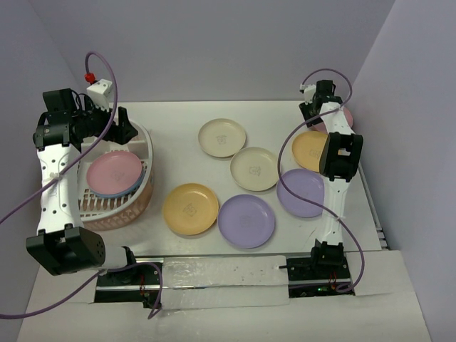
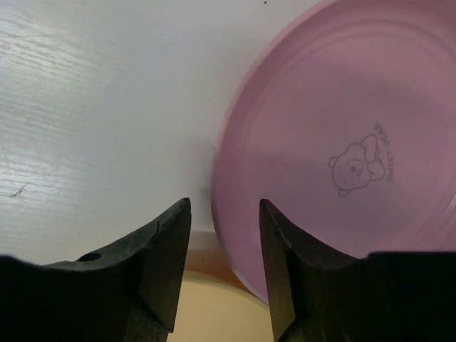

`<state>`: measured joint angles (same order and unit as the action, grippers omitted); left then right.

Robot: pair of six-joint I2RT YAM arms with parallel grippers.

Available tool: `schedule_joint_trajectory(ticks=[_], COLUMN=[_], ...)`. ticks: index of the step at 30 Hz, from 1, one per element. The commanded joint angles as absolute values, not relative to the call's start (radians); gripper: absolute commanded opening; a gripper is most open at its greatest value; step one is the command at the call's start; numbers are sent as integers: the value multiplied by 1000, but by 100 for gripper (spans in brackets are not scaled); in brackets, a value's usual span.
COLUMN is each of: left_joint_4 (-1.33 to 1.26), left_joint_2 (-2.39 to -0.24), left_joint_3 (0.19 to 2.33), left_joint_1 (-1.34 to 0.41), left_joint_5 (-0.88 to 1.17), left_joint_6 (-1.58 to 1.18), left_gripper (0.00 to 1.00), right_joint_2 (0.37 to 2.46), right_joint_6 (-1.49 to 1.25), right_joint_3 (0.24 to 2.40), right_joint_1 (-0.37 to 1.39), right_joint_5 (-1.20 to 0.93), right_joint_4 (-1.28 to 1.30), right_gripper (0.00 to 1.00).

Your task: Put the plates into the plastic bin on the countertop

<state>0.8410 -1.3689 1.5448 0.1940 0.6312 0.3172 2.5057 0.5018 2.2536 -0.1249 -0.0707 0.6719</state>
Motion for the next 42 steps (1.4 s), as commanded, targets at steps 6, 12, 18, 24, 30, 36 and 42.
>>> schedule_joint_trajectory(ticks=[6, 12, 18, 24, 30, 36, 42], left_joint_4=[844, 835, 776, 681, 668, 648, 704], left_joint_2=[-1339, -1327, -1295, -1226, -1223, -1296, -1418], left_joint_3=[1569, 1559, 1510, 1424, 1460, 1585, 1794], left_joint_1=[195, 195, 195, 196, 196, 198, 197], left_joint_5=[611, 609, 579, 538, 552, 562, 655], left_joint_6=[327, 316, 265, 196, 142, 30, -59], left_gripper=[97, 97, 97, 99, 99, 99, 97], right_joint_2=[2553, 2536, 2482, 2352, 2115, 1844, 1579], right_joint_6=[546, 550, 591, 735, 845, 957, 1056], right_joint_3=[2324, 2318, 2337, 2263, 2080, 1786, 1411], right_joint_1=[-127, -127, -111, -51, 73, 209, 449], right_joint_5=[-64, -74, -46, 32, 26, -50, -100], right_joint_4=[649, 640, 599, 497, 438, 433, 452], right_gripper=[43, 4, 0, 0, 0, 0, 0])
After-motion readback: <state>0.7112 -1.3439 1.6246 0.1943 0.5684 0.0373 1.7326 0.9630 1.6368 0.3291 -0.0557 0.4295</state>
